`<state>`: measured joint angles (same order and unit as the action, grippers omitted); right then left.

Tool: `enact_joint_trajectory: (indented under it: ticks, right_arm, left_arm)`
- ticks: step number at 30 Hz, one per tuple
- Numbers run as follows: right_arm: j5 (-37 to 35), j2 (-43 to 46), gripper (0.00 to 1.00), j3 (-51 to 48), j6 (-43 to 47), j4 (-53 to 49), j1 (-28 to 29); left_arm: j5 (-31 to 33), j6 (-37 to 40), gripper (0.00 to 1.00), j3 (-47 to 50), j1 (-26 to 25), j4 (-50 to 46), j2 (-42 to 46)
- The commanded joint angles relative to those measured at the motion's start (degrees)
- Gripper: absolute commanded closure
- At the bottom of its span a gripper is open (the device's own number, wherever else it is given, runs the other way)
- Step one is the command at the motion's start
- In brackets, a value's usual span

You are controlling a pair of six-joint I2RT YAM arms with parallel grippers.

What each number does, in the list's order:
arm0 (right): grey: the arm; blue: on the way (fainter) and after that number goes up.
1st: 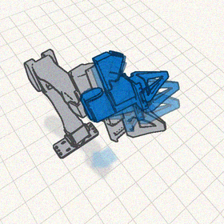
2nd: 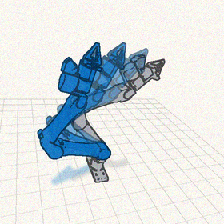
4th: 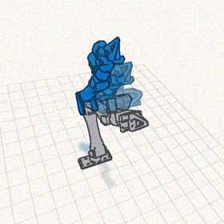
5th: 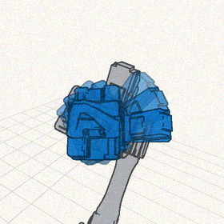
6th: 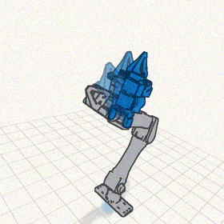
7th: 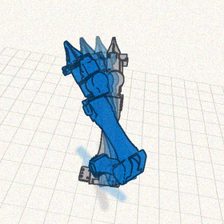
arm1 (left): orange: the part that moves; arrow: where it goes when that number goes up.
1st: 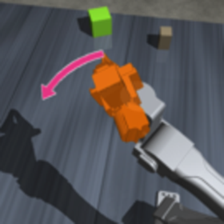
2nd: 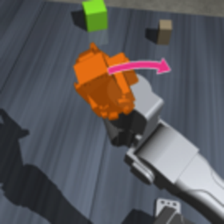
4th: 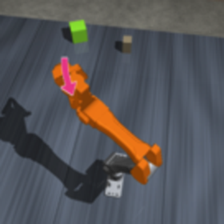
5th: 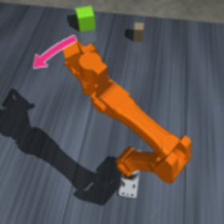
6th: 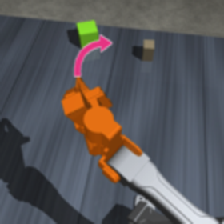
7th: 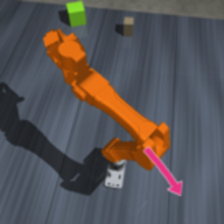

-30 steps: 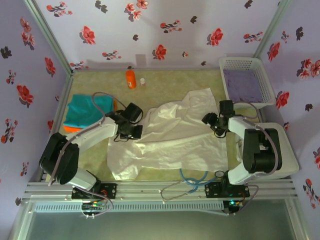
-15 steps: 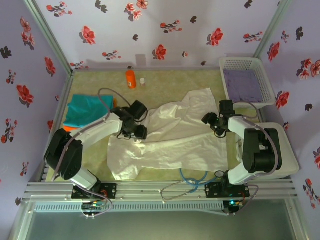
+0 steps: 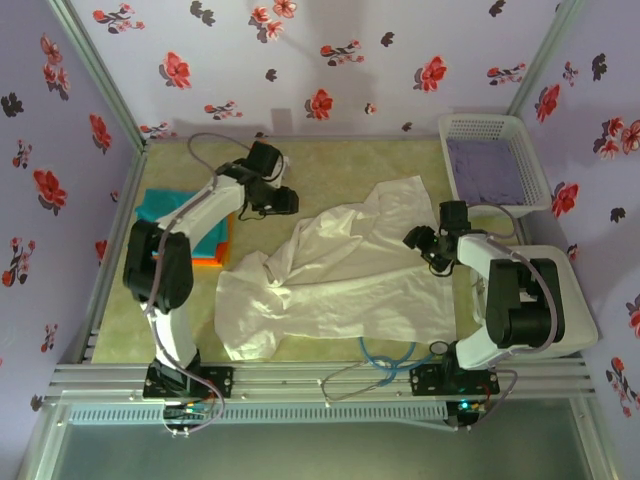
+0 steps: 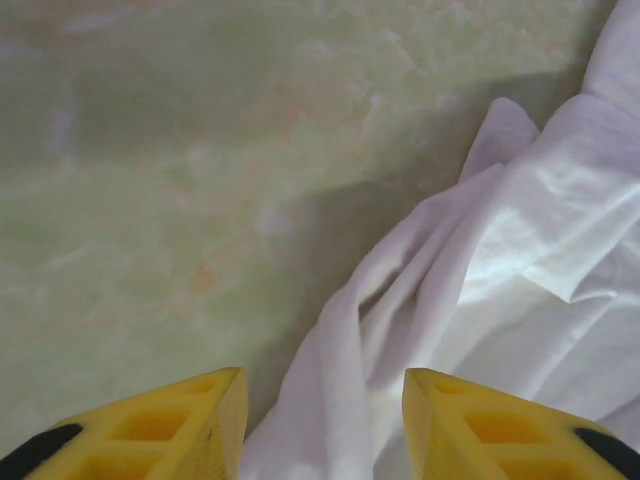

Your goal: Fold and stack the t-shirts

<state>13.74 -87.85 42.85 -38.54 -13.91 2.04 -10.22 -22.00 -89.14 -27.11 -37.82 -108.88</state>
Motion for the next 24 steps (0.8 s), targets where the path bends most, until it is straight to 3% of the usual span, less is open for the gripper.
enact_joint_trajectory:
  ticks: [1,10,20,24]
  right_arm:
    - [0.1,0.0,0.28,-0.5,1.0,-3.8,-0.4]
    - [0.1,-1.1,0.28,0.4,1.9,-4.5,-0.5]
    - [-0.7,-4.1,0.28,0.7,1.2,-4.1,-0.5]
    - [-2.2,-5.1,0.29,1.0,1.1,-5.5,-0.4]
  left_arm:
    - [-3.1,3.2,0.56,-3.9,-1.3,-0.8,-4.8]
    - [-1.2,4.6,0.64,-6.5,-3.0,-0.7,-13.1]
    - [-0.9,4.7,1.0,-8.9,-3.5,-2.4,-15.0]
    - [1.0,4.0,1.0,-8.8,-2.2,-2.5,-12.5]
